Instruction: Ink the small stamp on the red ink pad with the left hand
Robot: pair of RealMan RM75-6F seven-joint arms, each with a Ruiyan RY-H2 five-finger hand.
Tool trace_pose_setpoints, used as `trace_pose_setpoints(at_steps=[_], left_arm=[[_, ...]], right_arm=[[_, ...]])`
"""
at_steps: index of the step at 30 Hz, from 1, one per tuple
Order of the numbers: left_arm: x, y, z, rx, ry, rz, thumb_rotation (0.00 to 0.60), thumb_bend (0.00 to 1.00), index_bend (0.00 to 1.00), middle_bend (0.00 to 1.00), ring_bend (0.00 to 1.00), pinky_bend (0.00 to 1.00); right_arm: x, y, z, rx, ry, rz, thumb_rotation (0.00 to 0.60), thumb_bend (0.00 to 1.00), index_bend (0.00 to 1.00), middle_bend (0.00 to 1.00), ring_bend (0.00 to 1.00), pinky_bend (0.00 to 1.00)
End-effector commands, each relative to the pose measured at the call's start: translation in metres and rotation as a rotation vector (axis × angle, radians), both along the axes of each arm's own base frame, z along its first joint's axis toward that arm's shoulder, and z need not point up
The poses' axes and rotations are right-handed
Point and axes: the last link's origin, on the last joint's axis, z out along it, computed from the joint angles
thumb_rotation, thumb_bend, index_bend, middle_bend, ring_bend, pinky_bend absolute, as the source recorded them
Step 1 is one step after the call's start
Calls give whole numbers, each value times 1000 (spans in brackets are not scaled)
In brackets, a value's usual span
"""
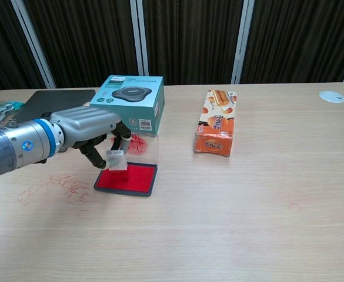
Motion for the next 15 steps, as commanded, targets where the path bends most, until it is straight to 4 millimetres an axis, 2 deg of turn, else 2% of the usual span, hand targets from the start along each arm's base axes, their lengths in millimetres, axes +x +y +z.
trace_pose_setpoints(at_steps=[1, 6, 15], left_arm=[[4, 3, -5, 2, 8, -3, 600, 460, 595, 565, 836, 927], [5, 4, -11, -7, 14, 0, 600, 461, 598, 568, 836, 928], [-4, 4, -21, -26, 14, 43, 600, 464, 604, 573, 836, 927]], right_arm=[[-1, -1, 0, 0, -2, -3, 600, 0, 0, 0, 0, 0], [-1, -2, 0, 0, -2, -4, 600, 0, 0, 0, 0, 0], [-3, -2, 0, 4, 1, -12, 600, 0, 0, 0, 0, 0]])
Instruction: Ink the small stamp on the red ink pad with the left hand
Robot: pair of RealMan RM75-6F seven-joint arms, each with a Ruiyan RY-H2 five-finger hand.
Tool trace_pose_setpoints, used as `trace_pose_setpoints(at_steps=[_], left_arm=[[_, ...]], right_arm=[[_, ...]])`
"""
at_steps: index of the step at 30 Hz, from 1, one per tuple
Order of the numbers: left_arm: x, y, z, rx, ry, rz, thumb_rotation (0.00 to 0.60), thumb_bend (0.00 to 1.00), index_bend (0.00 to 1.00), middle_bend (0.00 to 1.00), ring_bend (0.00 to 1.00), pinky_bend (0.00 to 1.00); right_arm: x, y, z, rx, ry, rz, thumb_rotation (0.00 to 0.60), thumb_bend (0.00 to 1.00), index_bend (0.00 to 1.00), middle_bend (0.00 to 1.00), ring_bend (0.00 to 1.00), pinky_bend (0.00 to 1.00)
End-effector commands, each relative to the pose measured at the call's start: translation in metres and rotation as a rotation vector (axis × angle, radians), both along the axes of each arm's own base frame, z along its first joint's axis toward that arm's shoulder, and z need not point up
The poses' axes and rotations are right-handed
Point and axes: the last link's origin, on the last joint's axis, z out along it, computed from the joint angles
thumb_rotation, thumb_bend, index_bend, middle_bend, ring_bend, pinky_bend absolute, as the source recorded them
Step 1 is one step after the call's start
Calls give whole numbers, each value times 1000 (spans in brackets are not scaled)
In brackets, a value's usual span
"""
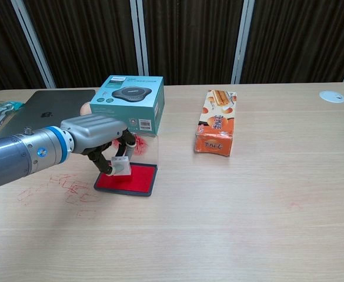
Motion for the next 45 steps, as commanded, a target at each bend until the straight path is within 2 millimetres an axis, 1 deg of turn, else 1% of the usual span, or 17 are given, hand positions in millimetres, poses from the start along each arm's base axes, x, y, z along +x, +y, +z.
trace_pose_setpoints(at_steps=[1, 12, 18, 23, 31, 35, 40, 42, 45], left_arm=[[-2, 0, -3, -8, -3, 12, 600, 465, 605, 574, 836, 927], [-7, -1, -12, -18, 8, 22, 600, 470, 615, 581, 836, 927], [-8, -1, -11, -13, 6, 20, 600, 470, 619, 582, 835, 927], [-4, -1, -8, -5, -13, 13, 600, 469, 619, 582, 836, 927], [6, -2, 14, 15, -58, 6, 600, 469, 621, 582, 836, 927], [3, -3, 27, 29, -60, 10, 600, 470, 621, 582, 836, 927], [-10, -6, 40, 45, -50, 22, 600, 468, 619, 583, 835, 927], [-18, -8, 44, 50, -39, 24, 600, 469, 619, 583, 836, 927], [-34, -12, 49, 53, -21, 35, 600, 469, 617, 583, 836, 927]], right_arm=[[0, 0, 0, 0, -1, -1, 600, 0, 0, 0, 0, 0], [-2, -1, 1, -4, 1, -5, 600, 0, 0, 0, 0, 0], [-1, 0, 2, -5, -2, -4, 600, 0, 0, 0, 0, 0], [-1, 0, 2, -6, -4, -4, 600, 0, 0, 0, 0, 0], [0, 1, 3, -6, -6, 0, 600, 0, 0, 0, 0, 0], [1, 1, 2, -6, -7, 5, 600, 0, 0, 0, 0, 0], [3, 3, 2, -4, -7, 11, 600, 0, 0, 0, 0, 0], [3, 3, 2, -4, -7, 13, 600, 0, 0, 0, 0, 0], [4, 4, 2, -3, -9, 17, 600, 0, 0, 0, 0, 0]])
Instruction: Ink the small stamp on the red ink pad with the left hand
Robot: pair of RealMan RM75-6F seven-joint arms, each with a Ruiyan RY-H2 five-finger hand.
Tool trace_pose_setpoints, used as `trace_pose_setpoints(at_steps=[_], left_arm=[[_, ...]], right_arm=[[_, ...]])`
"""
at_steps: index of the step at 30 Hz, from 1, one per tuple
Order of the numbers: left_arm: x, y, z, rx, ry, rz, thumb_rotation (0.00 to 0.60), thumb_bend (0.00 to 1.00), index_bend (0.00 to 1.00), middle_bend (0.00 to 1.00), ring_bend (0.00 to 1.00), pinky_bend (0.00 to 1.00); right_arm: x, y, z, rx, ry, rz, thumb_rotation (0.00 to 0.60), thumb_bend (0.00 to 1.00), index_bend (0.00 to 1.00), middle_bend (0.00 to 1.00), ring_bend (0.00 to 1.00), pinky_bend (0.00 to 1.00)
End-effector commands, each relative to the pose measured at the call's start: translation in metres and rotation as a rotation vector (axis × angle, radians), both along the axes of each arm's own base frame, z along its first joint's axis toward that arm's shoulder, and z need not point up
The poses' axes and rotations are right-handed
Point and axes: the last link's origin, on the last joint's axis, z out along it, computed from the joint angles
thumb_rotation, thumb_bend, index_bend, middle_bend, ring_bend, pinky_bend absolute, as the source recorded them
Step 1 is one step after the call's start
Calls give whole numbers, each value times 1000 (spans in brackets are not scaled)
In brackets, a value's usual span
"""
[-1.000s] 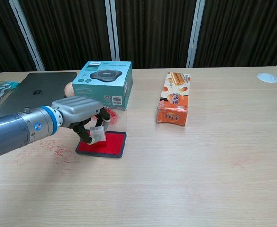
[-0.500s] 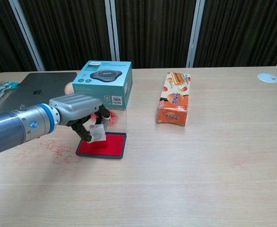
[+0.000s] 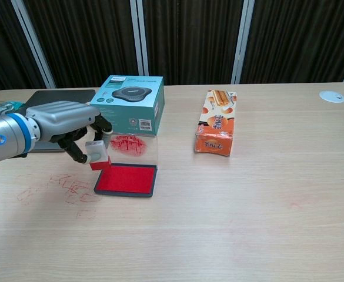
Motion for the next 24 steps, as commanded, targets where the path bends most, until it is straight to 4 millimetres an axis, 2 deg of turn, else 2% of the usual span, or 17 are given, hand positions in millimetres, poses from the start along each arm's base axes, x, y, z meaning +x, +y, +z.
trace_pose_setpoints(at_steps=[1, 3, 7, 9, 14, 24], left_arm=[[-18, -5, 6, 4, 17, 15, 600, 469, 617, 583, 836, 927], [-26, -7, 8, 8, 20, 25, 600, 469, 615, 583, 836, 927], [-58, -11, 14, 34, 44, 75, 600, 468, 614, 583, 836, 927], [-64, -12, 15, 40, 45, 72, 600, 469, 614, 583, 836, 927], [-72, -14, 11, 37, 47, 78, 600, 469, 613, 583, 836, 927], [-76, -13, 4, 46, 59, 70, 600, 457, 565, 572, 835, 922]], right_arm=[[1, 1, 0, 1, 0, 3, 600, 0, 0, 0, 0, 0], [1, 1, 0, 2, -1, 5, 600, 0, 0, 0, 0, 0], [4, 2, -1, 4, 2, 14, 600, 0, 0, 0, 0, 0], [5, 2, -1, 4, 2, 16, 600, 0, 0, 0, 0, 0], [5, 2, -3, 8, 7, 17, 600, 0, 0, 0, 0, 0], [5, 2, -3, 8, 4, 12, 600, 0, 0, 0, 0, 0]])
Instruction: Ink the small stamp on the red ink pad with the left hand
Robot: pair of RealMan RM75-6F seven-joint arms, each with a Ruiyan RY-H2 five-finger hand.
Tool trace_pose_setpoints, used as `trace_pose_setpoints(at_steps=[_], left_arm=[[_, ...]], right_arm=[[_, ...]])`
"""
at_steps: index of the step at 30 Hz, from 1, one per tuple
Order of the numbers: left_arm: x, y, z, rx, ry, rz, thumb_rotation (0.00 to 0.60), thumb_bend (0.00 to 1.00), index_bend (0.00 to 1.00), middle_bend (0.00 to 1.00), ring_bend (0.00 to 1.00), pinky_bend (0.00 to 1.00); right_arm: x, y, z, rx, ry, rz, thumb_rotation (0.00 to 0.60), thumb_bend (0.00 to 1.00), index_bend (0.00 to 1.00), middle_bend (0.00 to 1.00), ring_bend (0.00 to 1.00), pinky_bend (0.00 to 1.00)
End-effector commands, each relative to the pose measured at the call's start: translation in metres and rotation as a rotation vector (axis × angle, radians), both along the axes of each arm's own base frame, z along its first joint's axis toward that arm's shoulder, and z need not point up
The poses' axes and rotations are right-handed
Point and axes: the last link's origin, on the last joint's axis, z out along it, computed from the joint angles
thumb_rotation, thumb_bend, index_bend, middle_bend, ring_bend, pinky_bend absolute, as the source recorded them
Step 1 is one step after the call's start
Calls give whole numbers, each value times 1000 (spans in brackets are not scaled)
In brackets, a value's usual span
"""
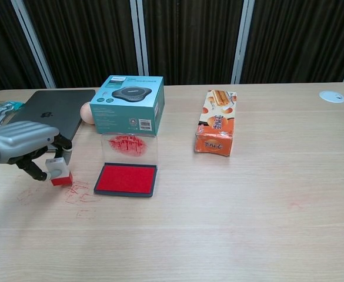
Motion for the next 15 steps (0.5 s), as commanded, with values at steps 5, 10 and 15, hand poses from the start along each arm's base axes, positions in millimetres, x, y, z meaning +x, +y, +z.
trace_pose_setpoints(at_steps=[5, 10, 15], left_arm=[[-2, 0, -4, -4, 15, -3, 600, 381, 536, 550, 827, 918], [-3, 0, -4, -4, 18, 0, 600, 254, 529, 543, 824, 915], [-4, 0, -4, -1, 23, -2, 600, 86, 524, 536, 822, 912]], right_arm=[[0, 0, 0, 2, -1, -3, 600, 0, 0, 0, 0, 0], [0, 0, -1, 6, 2, -2, 600, 0, 0, 0, 0, 0], [0, 0, -1, 6, 2, -3, 600, 0, 0, 0, 0, 0]])
